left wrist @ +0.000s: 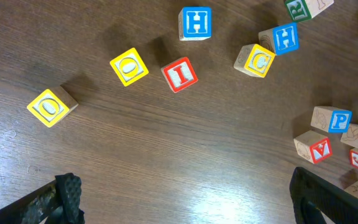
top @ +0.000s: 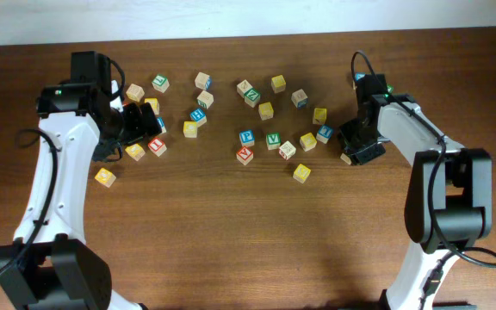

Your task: Spell out RSS

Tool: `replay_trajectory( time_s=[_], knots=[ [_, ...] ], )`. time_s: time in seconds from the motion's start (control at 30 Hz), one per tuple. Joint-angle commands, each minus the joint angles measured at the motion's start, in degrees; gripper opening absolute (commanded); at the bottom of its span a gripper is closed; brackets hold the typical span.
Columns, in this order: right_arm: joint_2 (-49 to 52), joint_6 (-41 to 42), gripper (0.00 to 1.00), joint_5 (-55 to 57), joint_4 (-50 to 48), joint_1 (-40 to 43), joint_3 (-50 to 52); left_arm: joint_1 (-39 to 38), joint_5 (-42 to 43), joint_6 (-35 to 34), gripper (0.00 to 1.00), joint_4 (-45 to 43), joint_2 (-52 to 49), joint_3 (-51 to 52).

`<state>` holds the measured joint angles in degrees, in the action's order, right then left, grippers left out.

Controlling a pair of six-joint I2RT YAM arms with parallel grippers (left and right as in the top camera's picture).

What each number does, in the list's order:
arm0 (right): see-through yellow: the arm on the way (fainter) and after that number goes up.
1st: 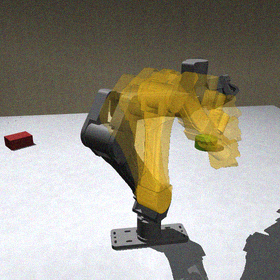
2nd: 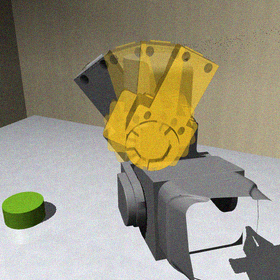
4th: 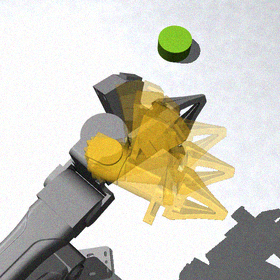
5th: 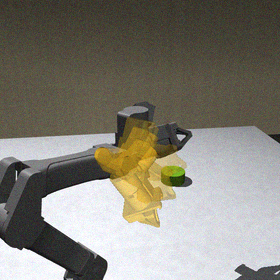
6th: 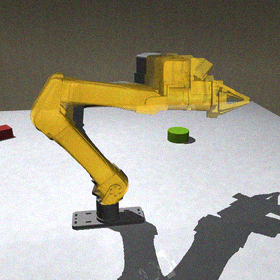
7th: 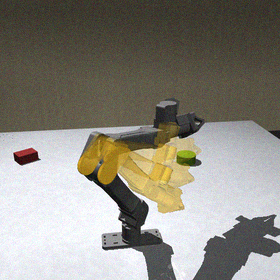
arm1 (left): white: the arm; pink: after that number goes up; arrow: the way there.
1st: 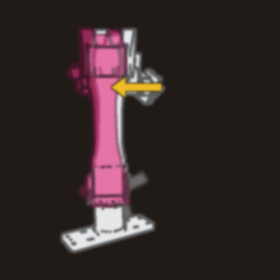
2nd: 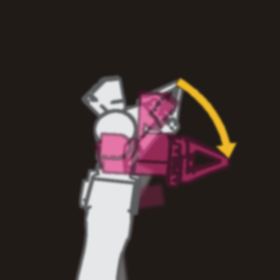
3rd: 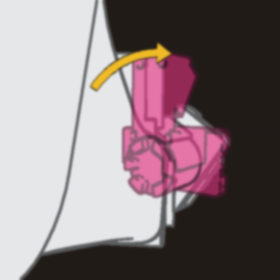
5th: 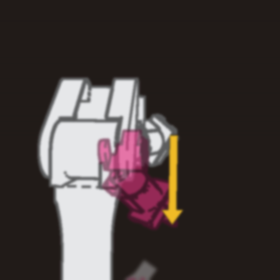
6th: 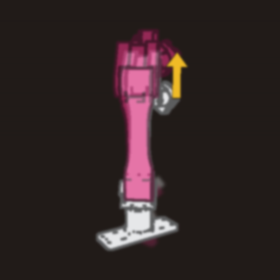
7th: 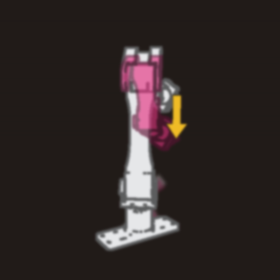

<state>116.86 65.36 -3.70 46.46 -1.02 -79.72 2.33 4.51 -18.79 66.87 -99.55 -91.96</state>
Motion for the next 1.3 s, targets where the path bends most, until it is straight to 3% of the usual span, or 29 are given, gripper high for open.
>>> replay_trajectory(
  time_s=[0.0, 0.13, 0.3, 0.4, 0.47, 0.5, 0.6, 0.73, 0.77, 0.8, 0.93, 0.97, 1.13, 1.27],
  knots=[
    [2.03, -2.97, 0.39, -2.91, -0.44, -0.66, -0.55, 0.20, 0.22, 1.07, 0.99, 0.09, 0.13, 0.00],
    [1.88, -13.97, 0.35, -5.60, 0.31, -0.66, -1.95, 0.20, 0.24, 1.07, 0.99, 0.09, 0.13, 0.00],
    [-2.21, -28.87, 0.35, -10.01, 10.67, -1.64, -8.09, 0.13, 0.22, 1.07, 0.99, 0.07, 0.13, 0.00],
    [-5.25, -22.51, 0.44, 1.51, 16.59, -2.64, -8.41, 0.13, 0.22, 1.07, 0.99, 0.07, 0.13, 0.00],
    [-4.24, -22.64, 0.58, 4.42, 16.15, -2.73, -8.24, 0.13, 0.24, 1.07, 0.99, 0.07, 0.13, 0.00],
    [-3.02, -23.30, 0.72, 4.42, 15.52, -2.78, -8.20, 0.13, 0.22, 1.07, 0.99, 0.07, 0.13, 0.00],
    [1.49, -17.92, 0.72, 4.15, 13.11, -2.69, -8.20, 0.13, 0.24, 1.07, 0.99, 0.09, 0.13, 0.00],
    [3.67, -17.94, 0.72, 2.05, 8.96, -2.71, -8.20, 0.13, 0.22, 1.07, 0.99, 0.07, 0.15, 0.00],
    [4.42, -17.92, 0.68, 2.34, 8.55, -2.71, -8.20, 0.13, 0.22, 1.07, 0.99, 0.07, 0.13, 0.00],
    [5.14, -17.92, 0.56, 2.47, 8.20, -2.67, -8.20, 0.13, 0.22, 1.07, 0.99, 0.07, 0.13, 0.00],
    [5.40, -17.94, 0.42, 2.47, 7.96, -2.67, -8.20, 0.13, 0.22, 1.07, 0.99, 0.07, 0.13, 0.00],
    [5.40, -17.94, 0.33, 2.45, 8.04, -2.69, -8.20, 0.13, 0.24, 1.07, 0.99, 0.07, 0.13, 0.00],
    [4.81, -28.28, 0.19, 0.74, 9.20, -2.69, -9.62, 0.13, 0.22, 1.07, 0.99, 0.09, 0.15, 0.00],
    [0.59, -32.79, 0.19, -1.97, 15.93, -3.17, -14.51, 0.13, 0.22, 1.07, 0.99, 0.07, 0.13, 0.00]
  ],
)
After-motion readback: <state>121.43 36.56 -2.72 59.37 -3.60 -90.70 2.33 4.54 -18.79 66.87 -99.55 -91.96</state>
